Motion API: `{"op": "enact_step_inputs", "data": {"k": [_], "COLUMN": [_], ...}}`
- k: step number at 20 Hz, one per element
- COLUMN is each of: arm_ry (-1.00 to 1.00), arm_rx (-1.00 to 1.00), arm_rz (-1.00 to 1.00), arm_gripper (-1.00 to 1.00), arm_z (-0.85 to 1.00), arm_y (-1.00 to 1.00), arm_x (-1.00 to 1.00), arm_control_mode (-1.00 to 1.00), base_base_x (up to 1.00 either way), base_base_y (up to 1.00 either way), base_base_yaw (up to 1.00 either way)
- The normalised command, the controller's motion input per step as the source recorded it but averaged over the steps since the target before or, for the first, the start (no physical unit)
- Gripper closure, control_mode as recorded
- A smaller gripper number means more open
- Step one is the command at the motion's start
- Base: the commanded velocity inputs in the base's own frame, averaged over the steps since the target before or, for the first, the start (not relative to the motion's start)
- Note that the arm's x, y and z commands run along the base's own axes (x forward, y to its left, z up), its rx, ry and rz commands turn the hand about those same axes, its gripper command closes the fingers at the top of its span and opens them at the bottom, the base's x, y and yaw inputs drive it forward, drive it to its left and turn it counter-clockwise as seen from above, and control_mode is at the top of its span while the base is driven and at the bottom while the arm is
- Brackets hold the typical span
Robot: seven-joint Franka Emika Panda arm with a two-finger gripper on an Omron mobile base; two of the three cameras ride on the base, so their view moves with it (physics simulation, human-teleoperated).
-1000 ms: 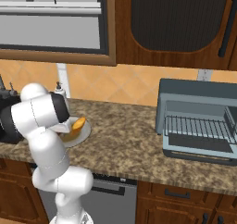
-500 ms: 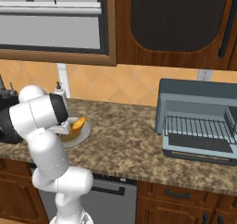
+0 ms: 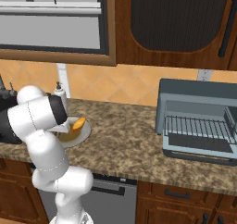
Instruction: Pick up the kebab skewer and baguette bread, and place them inside the toaster oven. Close the toaster oven door and start by setting the timer.
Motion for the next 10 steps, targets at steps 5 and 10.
{"op": "enact_step_inputs", "data": {"k": [5,10], "arm_ry": [0.00,0.00], "arm_rx": [0.00,0.00], "arm_rz": [-0.03,-0.10], "arm_gripper": [1.00,1.00], "arm_z": [0.60,0.38], "arm_y": [-0.01,-0.05], "arm_x": [-0.04,-0.03], "arm_control_mode": [-1.00,-1.00], "base_base_x": [0.00,0.00], "base_base_y": [0.00,0.00], "base_base_yaw": [0.00,0.00]}}
